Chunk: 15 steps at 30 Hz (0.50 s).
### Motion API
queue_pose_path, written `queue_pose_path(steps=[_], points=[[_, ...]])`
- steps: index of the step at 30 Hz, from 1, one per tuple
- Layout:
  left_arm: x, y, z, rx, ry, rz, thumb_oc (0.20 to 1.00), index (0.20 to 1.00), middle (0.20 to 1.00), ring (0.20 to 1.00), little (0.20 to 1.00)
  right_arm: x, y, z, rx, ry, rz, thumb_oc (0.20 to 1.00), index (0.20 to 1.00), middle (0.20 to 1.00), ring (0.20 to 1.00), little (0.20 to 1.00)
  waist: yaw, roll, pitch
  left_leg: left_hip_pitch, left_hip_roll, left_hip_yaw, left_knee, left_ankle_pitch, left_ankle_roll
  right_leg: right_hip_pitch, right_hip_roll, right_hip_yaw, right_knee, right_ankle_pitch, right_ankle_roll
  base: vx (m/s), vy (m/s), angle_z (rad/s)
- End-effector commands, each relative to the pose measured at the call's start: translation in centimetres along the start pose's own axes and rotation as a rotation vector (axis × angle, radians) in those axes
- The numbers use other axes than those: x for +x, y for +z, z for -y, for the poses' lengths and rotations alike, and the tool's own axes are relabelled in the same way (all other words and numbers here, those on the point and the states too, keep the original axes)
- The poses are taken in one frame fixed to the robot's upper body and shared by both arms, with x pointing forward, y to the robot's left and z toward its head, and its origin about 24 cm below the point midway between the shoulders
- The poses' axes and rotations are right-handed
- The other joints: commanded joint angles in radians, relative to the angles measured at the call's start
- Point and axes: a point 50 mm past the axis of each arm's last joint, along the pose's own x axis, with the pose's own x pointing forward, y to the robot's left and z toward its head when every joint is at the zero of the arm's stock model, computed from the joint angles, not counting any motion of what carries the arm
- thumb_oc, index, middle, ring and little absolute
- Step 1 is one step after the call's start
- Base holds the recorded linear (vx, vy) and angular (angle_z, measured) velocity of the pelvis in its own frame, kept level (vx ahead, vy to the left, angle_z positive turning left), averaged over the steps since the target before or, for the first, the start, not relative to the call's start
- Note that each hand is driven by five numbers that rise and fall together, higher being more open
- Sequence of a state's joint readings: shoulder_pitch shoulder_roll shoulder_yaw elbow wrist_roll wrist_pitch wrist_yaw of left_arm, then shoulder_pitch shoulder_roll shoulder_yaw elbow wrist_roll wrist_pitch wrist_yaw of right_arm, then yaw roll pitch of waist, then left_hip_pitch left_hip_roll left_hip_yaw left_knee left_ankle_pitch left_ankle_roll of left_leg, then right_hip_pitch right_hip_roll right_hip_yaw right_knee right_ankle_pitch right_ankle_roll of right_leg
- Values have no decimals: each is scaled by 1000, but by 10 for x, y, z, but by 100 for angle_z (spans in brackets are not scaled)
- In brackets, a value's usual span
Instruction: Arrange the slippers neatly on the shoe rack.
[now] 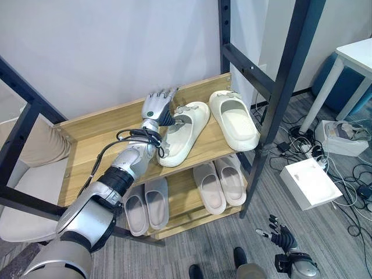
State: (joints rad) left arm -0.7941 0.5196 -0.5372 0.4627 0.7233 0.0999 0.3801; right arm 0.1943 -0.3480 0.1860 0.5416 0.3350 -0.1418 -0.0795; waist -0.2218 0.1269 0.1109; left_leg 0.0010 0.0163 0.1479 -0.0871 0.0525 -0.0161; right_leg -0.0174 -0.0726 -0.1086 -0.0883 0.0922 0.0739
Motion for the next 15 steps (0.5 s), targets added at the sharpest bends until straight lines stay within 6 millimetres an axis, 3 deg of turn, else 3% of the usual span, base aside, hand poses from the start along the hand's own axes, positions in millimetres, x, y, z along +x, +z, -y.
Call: queue_pose_path(steps=[1, 5, 8, 10, 13, 14, 15], points=[[13, -23, -39, 41, 106, -32, 1000, 1000, 1000, 1000, 1000, 4, 16, -11, 74, 22, 72, 1000, 1000, 1000, 1000, 1000, 26, -46, -7, 71, -16, -45, 0, -81, -26, 80, 5, -64, 2, -111, 50, -23, 2, 8], [8, -15, -58, -74, 189, 19, 1000, 1000, 1000, 1000, 1000, 6, 16, -15, 87, 35, 65, 1000, 1000, 1000, 1000, 1000, 46, -50, -13, 68, -17, -58, 0, -78, -27, 82, 3, -76, 1, -111, 49, -21, 1, 5], [2, -13, -59, -189, 204, 25, 1000, 1000, 1000, 1000, 1000, 7, 18, -19, 90, 43, 65, 1000, 1000, 1000, 1000, 1000, 54, -53, -16, 65, -18, -64, 0, -76, -26, 81, 3, -80, 1, -110, 48, -22, -2, 13], [-11, -10, -60, -539, 258, 9, 1000, 1000, 1000, 1000, 1000, 10, 19, -23, 96, 50, 59, 1000, 1000, 1000, 1000, 1000, 68, -55, -20, 63, -21, -68, 0, -72, -25, 83, 0, -91, 1, -107, 46, -23, 8, 15], [-31, -9, -37, -936, 206, -64, 1000, 1000, 1000, 1000, 1000, 13, 19, -28, 93, 60, 48, 1000, 1000, 1000, 1000, 1000, 82, -58, -23, 62, -22, -72, 0, -68, -24, 83, -2, -97, 1, -103, 44, -4, 4, 1], [-37, -7, -30, -1057, 180, -82, 1000, 1000, 1000, 1000, 1000, 13, 19, -28, 98, 59, 43, 1000, 1000, 1000, 1000, 1000, 86, -59, -22, 62, -23, -75, 0, -67, -23, 84, -2, -98, 1, -103, 44, -6, 8, 6], [-37, -7, -30, -1058, 180, -82, 1000, 1000, 1000, 1000, 1000, 13, 19, -28, 97, 59, 43, 1000, 1000, 1000, 1000, 1000, 86, -58, -23, 62, -23, -75, 0, -67, -23, 84, -2, -98, 1, -103, 44, 0, 0, 5]])
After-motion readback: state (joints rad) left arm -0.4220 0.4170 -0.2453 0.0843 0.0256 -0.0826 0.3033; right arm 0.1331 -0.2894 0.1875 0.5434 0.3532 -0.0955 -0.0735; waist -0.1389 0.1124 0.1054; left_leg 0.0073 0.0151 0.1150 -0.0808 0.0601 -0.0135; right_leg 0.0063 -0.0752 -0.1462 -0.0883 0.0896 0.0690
